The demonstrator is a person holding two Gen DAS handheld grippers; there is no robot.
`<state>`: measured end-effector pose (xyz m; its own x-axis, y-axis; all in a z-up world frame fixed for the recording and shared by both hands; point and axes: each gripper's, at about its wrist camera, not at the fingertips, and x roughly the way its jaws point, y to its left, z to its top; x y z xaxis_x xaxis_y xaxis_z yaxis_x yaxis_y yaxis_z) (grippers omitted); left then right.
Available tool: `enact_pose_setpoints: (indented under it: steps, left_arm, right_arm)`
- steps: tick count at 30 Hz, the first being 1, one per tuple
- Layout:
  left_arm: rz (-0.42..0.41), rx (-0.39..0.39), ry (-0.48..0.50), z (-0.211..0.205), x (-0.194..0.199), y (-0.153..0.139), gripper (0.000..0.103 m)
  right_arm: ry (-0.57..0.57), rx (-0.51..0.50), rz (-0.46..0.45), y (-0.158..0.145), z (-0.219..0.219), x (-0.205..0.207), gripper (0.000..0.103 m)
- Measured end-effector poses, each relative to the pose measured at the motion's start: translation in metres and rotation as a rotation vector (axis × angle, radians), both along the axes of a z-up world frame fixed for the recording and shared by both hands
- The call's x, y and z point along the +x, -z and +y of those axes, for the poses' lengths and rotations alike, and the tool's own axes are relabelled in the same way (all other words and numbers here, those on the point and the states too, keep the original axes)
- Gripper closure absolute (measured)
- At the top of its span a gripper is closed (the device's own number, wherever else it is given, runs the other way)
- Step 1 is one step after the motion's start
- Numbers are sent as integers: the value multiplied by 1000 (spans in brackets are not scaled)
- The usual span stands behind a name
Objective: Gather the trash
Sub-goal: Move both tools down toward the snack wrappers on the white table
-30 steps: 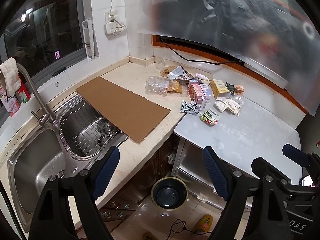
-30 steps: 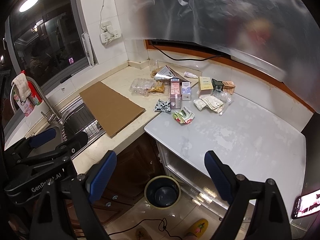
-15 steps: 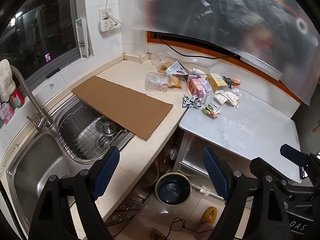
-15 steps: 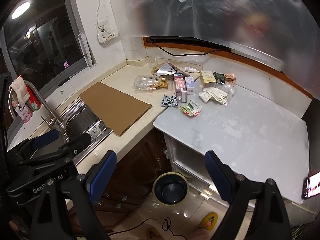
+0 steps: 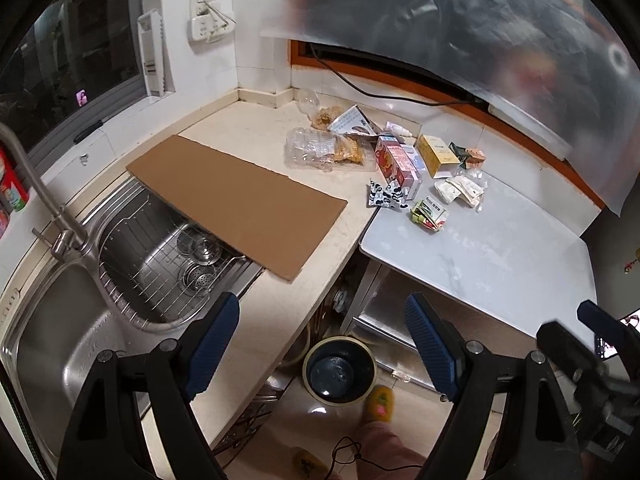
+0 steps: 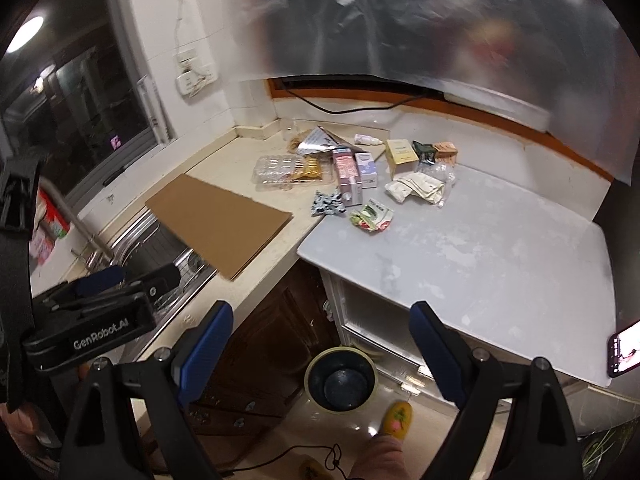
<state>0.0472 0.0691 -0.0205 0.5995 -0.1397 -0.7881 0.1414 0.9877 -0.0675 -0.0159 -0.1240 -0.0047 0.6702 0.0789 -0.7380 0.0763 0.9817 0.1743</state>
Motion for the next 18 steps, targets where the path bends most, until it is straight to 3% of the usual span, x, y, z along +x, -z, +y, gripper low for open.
enact_pose_setpoints:
  steps: [8,14,18]
  left_arm:
    - [27,79,22,-45,60,4,20]
    - [89,68,51,-82,123,33,20]
    - [145,59,69,-101,168,64,20]
  right_arm:
    - [-27,128,79,24,-59,80,13]
    - [-85,99,146,54,-95,141,23]
    - [-141,99,209,85,-109,183,40]
